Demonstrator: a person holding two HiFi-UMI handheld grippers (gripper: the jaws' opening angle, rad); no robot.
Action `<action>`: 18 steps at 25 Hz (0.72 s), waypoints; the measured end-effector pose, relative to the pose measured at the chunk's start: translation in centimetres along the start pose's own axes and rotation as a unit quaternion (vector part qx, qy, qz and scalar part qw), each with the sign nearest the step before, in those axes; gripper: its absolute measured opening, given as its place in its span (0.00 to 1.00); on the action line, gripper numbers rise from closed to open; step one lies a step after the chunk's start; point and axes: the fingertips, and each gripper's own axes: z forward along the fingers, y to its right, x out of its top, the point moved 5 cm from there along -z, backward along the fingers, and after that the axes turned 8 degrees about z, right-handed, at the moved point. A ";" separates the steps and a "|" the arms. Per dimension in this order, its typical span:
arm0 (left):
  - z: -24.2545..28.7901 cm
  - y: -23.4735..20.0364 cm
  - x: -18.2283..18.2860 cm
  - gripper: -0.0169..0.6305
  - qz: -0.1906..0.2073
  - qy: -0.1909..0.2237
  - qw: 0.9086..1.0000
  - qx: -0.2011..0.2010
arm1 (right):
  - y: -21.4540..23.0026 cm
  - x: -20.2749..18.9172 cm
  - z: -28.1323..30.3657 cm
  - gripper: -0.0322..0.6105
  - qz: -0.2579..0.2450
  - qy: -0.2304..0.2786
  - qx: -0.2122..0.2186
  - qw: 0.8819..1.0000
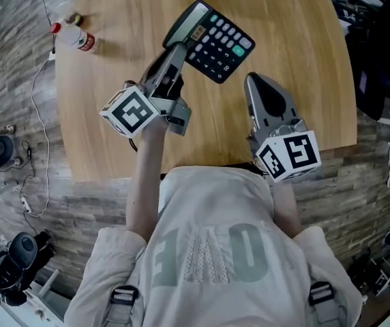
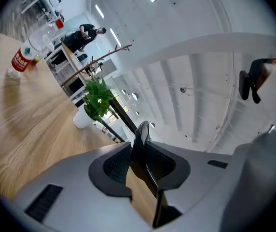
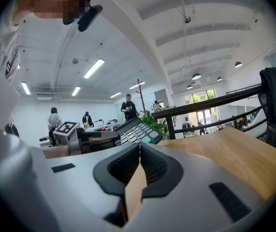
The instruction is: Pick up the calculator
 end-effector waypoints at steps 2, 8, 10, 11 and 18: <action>-1.0 1.4 1.0 0.18 0.023 0.026 0.999 0.014 | -0.7 0.7 -0.4 0.08 -0.005 0.017 0.004 1.000; -4.5 5.3 3.7 0.18 0.146 0.110 0.981 0.063 | -2.8 2.8 -1.0 0.08 -0.027 0.058 0.010 0.998; -5.6 6.8 4.2 0.18 0.190 0.138 0.969 0.075 | -3.4 3.3 -1.1 0.08 -0.029 0.069 0.012 0.997; -6.0 7.4 4.5 0.18 0.212 0.147 0.963 0.080 | -3.6 3.6 -1.2 0.08 -0.029 0.075 0.013 0.997; -8.3 10.7 5.5 0.18 0.335 0.190 0.916 0.116 | -5.4 4.2 -1.8 0.08 -0.039 0.094 0.023 0.995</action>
